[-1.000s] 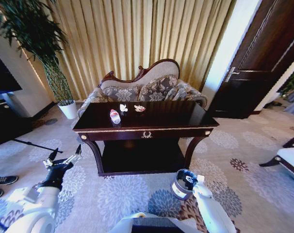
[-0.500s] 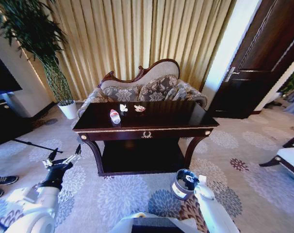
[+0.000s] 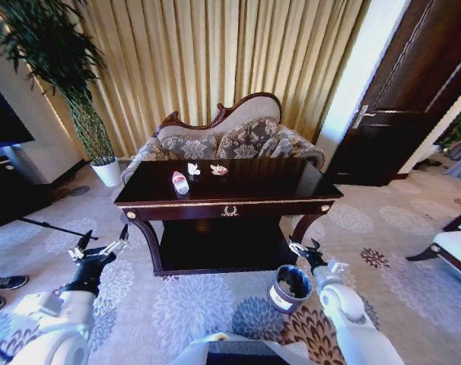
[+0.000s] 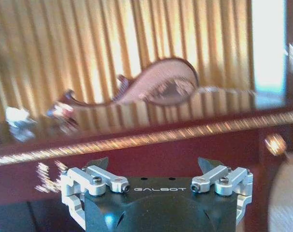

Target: Move to the front of the table and place the trash on the table into the trash bin.

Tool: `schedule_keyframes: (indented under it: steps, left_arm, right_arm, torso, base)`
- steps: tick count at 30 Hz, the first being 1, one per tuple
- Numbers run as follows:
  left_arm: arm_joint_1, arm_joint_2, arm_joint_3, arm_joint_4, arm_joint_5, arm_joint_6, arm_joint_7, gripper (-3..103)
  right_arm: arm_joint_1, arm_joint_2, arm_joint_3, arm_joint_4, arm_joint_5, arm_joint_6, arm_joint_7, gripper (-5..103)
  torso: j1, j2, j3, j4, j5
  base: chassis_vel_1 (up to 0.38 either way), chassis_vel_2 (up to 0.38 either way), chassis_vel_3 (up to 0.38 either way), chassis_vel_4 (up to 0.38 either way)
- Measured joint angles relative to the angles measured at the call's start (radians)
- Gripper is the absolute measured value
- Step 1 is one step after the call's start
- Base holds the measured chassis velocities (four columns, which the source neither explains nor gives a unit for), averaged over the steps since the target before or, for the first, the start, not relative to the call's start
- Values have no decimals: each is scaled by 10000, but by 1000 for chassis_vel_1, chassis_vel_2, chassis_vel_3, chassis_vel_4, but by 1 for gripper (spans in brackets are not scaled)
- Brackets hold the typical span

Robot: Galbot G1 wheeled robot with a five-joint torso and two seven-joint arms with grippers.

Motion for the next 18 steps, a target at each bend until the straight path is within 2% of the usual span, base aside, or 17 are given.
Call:
schedule_keyframes:
  steps: [2,7,18]
  left_arm:
    - [19,7,-52,0,-9,-12,0,100]
    - [67,-21,-61,0,-12,-70,6,100]
    - [36,-42,-11,0,-11,-75,34,100]
  right_arm:
    - [-146,5,-60,1064,-51,-278,110,100]
    - [-139,-129,-85,2140,-100,-529,285,100]
    - [-5,-332,-99,2245,8,-529,348,100]
  torso:
    - [0,-1,0,1,-1]
    - [0,0,0,1,0]
    - [-2,1,0,1,1]
  base:
    - [0,0,0,0]
    - [0,0,0,0]
    - [-13,11,10,-12]
